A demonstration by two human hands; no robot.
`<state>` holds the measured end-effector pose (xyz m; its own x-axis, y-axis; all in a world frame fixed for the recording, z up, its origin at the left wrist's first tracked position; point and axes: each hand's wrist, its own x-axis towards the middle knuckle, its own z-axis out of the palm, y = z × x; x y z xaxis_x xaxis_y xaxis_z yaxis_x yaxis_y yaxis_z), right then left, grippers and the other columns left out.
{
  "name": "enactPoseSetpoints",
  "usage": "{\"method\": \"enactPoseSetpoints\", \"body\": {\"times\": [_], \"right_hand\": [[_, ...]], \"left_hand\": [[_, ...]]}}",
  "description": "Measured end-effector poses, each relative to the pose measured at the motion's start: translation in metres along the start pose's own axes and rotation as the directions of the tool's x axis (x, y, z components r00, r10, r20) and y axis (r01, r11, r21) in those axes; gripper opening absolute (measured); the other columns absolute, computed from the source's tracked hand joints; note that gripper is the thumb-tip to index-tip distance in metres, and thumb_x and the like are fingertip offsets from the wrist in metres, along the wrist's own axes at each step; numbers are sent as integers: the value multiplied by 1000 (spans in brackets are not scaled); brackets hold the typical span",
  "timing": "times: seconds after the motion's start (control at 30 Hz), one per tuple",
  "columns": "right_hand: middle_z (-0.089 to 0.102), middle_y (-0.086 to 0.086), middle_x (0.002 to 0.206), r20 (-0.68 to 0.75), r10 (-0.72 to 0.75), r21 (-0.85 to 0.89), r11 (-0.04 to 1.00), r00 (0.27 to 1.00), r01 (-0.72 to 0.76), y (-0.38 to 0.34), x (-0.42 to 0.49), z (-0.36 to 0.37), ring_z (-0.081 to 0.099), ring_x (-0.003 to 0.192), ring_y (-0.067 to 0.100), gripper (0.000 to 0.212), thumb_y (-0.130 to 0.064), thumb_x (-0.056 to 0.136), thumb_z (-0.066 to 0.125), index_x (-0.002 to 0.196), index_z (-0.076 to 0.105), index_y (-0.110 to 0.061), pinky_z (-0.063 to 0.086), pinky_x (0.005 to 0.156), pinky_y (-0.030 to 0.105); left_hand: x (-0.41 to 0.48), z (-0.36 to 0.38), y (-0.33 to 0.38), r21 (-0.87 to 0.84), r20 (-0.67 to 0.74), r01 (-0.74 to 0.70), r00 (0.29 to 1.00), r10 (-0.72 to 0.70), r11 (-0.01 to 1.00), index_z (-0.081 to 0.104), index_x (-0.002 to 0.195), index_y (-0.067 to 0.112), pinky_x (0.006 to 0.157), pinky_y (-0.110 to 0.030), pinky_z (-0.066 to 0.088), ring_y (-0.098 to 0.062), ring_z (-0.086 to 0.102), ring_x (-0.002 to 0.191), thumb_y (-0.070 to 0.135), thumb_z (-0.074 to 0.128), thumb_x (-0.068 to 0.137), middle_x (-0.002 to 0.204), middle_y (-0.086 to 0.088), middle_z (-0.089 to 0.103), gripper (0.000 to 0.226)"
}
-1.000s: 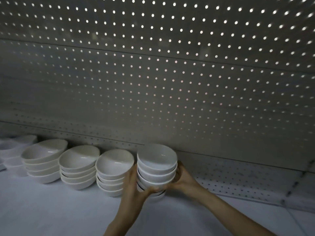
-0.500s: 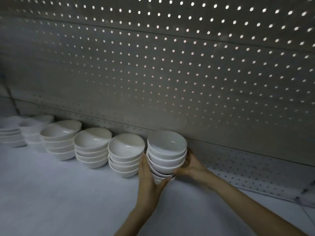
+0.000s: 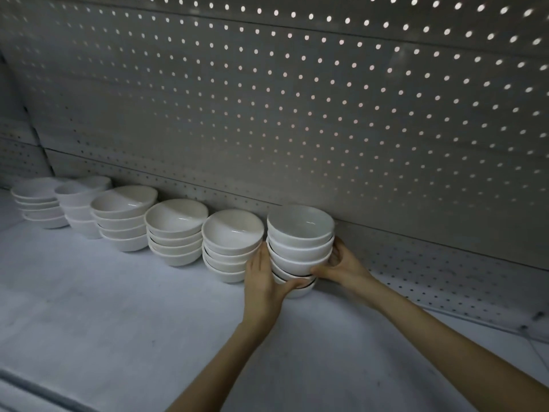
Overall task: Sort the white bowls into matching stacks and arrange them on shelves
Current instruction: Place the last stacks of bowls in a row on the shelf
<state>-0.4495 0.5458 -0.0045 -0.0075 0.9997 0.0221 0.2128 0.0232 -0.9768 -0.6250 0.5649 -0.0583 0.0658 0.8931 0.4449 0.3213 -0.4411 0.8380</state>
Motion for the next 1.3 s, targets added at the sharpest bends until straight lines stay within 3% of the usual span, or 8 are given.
{"method": "enactPoseSetpoints", "body": {"times": [0.23, 0.57, 0.7, 0.87, 0.97, 1.07, 1.2, 1.3], "right_hand": [[52, -8, 129, -41, -9, -56, 998, 999, 6, 7, 7, 6, 53, 110, -10, 87, 5, 66, 79, 136, 33, -16, 46, 87, 13], [49, -5, 136, -17, 31, -85, 996, 999, -32, 6, 6, 2, 49, 121, 1, 82, 0, 70, 78, 136, 34, -21, 44, 97, 18], [47, -7, 139, -12, 62, -134, 989, 998, -63, -2, 1, 5, 45, 127, 4, 89, -16, 66, 79, 140, 31, -21, 39, 106, 26], [42, -14, 135, -54, 94, -154, 983, 994, -101, -12, -8, 14, 41, 125, 1, 84, -12, 76, 75, 142, 25, -23, 42, 90, 5], [37, -17, 137, -127, 89, -241, 963, 988, -117, -17, -22, 17, 35, 128, 1, 88, -30, 72, 76, 143, 23, -28, 37, 96, 9], [26, -9, 152, -196, 106, -474, 860, 975, -189, -18, -46, 12, 25, 139, 10, 93, -56, 74, 64, 148, 16, -26, 27, 111, 30], [25, -5, 154, -230, -14, -821, 539, 973, -187, -17, -91, -6, 26, 139, 13, 78, -69, 83, 40, 147, 21, -28, 24, 112, 33], [28, -4, 153, -252, -99, -901, 386, 963, -196, -16, -124, -27, 26, 139, 14, 92, -84, 74, 12, 146, 25, -27, 22, 114, 35]], "left_hand": [[0, 2, 3, -10, -25, 68, 997, -68, 998, 40, 139, 18, 103, -37, 39, -13, 45, 127, 67, 71, 58, 137, 6, 51, 100], [-1, 3, 4, -99, -8, 99, 995, -100, 990, 36, 141, 20, 107, -39, 38, -13, 41, 130, 60, 75, 58, 139, 5, 47, 100], [-1, 0, 8, -116, 16, 107, 994, -106, 987, 38, 137, 17, 105, -27, 34, -14, 42, 127, 65, 69, 54, 136, 2, 47, 101], [-1, 1, 4, -90, 43, 95, 995, -92, 991, 29, 143, 11, 109, -28, 26, -20, 34, 133, 64, 67, 61, 144, -5, 39, 105], [-5, 0, 7, -114, 71, 100, 993, -92, 988, 22, 146, 10, 111, -25, 21, -20, 27, 139, 53, 73, 72, 150, -7, 29, 99], [-12, -6, 7, -122, 84, 51, 996, -41, 991, 17, 148, 14, 115, -29, 20, -15, 22, 140, 45, 62, 84, 153, -4, 24, 84], [-23, -27, 6, 43, 177, -13, 984, 5, 999, 20, 149, 11, 117, -34, 19, -20, 21, 143, 47, 48, 91, 155, -7, 23, 73], [-27, -47, 12, 272, 291, -129, 956, 46, 954, 28, 148, 13, 114, -37, 21, -22, 23, 142, 64, 29, 84, 155, -5, 27, 81]]}}
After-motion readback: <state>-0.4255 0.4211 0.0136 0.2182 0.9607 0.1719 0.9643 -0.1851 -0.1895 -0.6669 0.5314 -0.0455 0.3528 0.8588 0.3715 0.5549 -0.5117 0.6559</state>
